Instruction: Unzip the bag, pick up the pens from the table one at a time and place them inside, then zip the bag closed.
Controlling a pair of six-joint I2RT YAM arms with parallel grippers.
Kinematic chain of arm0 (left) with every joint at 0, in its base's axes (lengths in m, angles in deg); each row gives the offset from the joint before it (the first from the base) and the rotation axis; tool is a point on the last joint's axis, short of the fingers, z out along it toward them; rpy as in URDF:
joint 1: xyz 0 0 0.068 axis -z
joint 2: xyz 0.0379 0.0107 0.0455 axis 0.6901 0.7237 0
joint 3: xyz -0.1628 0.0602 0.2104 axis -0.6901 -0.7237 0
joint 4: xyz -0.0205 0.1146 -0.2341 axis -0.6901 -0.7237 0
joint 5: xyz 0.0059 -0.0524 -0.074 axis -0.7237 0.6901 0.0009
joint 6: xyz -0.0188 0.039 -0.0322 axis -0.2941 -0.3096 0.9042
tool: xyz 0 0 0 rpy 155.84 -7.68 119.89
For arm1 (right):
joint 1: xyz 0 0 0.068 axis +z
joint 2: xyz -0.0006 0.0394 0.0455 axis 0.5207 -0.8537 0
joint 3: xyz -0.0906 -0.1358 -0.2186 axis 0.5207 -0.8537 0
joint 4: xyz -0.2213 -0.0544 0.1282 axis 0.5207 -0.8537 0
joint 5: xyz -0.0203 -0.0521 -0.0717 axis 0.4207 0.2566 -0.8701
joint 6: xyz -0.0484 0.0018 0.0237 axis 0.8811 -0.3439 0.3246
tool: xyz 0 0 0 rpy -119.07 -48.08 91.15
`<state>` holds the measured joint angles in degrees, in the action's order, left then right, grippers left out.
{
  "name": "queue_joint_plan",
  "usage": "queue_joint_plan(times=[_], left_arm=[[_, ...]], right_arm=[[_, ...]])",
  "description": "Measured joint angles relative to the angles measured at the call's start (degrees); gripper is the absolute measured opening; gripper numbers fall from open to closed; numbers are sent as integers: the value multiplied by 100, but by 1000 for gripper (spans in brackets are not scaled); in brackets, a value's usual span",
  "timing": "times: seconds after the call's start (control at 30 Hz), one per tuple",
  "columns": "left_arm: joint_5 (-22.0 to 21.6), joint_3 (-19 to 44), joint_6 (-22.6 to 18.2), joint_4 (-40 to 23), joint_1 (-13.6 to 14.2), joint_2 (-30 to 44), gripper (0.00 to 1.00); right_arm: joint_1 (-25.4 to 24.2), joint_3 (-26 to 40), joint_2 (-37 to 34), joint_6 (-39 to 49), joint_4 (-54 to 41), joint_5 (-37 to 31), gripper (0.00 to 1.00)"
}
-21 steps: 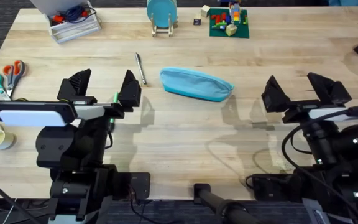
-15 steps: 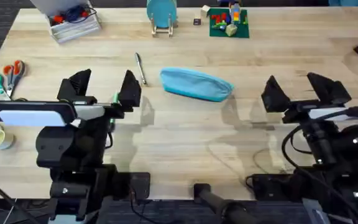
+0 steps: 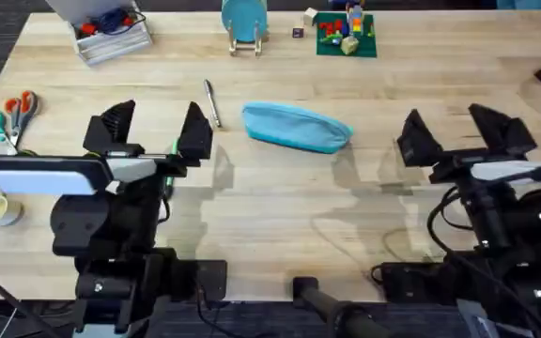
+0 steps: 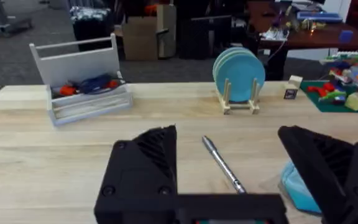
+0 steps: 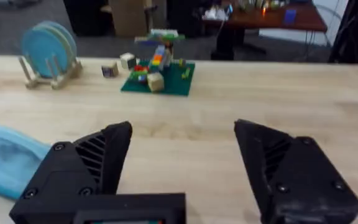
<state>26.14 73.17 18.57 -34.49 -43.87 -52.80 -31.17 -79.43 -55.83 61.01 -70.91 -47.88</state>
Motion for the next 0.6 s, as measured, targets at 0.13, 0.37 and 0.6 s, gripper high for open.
queue_joint_plan(times=[0.13, 0.37, 0.6], left_arm=[[36, 15, 0, 44, 0, 0, 993], [105, 490, 0, -26, 0, 0, 993], [107, 1256, 0, -684, 0, 237, 991]], right_arm=[[0, 51, -2, 1, 90, 1, 995], [0, 587, -4, -1, 92, 1, 996], [0, 1175, -4, -1, -371, 3, 996]])
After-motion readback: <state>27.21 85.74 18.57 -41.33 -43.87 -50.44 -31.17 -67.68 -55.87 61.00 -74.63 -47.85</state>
